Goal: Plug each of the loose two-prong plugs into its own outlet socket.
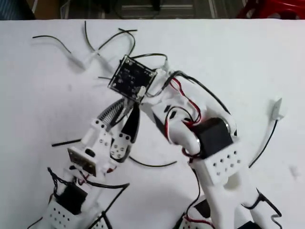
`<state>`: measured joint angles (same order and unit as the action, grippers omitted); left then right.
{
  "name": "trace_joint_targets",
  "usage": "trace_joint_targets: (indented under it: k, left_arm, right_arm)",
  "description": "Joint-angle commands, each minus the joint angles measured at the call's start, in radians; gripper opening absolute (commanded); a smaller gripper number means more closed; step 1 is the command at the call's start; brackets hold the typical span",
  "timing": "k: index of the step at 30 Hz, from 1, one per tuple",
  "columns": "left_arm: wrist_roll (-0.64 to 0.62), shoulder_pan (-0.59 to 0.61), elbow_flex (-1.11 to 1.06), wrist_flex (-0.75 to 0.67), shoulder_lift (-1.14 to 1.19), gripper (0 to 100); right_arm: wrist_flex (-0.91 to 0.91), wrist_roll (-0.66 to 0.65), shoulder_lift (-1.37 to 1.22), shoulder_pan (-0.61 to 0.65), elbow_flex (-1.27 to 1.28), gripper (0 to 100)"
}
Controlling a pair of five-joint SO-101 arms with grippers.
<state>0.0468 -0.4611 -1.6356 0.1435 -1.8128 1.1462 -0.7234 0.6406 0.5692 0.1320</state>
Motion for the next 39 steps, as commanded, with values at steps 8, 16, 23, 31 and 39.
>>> trace_joint_targets:
  k: [8,16,23,31,39]
  left_arm:
    - [0.005,-0.008,0.032,-0.02,-0.012,2]
    - [-0.035,0.205,0.04,0.129,-0.005,2]
    - [-0.034,0.24,0.21,0.308,0.128,2]
    - [-0.032,0.311,0.638,0.512,0.769,2]
    - [0.117,0.288,0.971,0.766,1.152,2]
  right_arm:
    - [0.168,-0.005,0.061,0.189,-0.255,1.8]
    - [0.186,-0.003,0.062,-0.016,-0.1,1.8]
    - [0.189,0.069,0.071,-0.145,0.066,1.8]
    - [0.193,0.187,0.071,-0.277,0.183,1.8]
    - [0.186,0.184,0.071,-0.381,0.347,1.8]
